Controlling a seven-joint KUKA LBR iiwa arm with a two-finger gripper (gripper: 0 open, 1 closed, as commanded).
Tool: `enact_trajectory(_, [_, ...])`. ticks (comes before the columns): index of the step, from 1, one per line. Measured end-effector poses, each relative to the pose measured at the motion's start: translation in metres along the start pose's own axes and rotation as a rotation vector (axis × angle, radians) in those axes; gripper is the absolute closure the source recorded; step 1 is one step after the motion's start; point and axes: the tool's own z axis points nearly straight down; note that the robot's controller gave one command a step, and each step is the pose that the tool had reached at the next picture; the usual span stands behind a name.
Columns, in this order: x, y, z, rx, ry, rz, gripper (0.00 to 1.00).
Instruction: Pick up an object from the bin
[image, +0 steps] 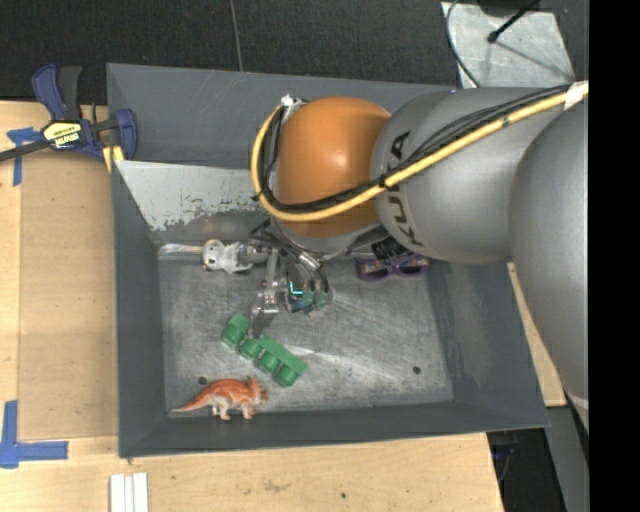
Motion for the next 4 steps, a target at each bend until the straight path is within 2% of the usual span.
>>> enact_trajectory(1, [-0.002, -0.001, -0.004, -0.001, -0.008, 0.003, 0.00])
enact_trajectory(2, [0.002, -0.022, 0.026, -0.002, -0.012, -0.098, 0.00])
enact_trajectory(3, [0.013, -0.018, 0.046, 0.004, -0.005, -0.313, 0.00])
enact_trajectory(4, [0.010, -0.001, 0.069, 0.000, -0.009, -0.450, 0.00])
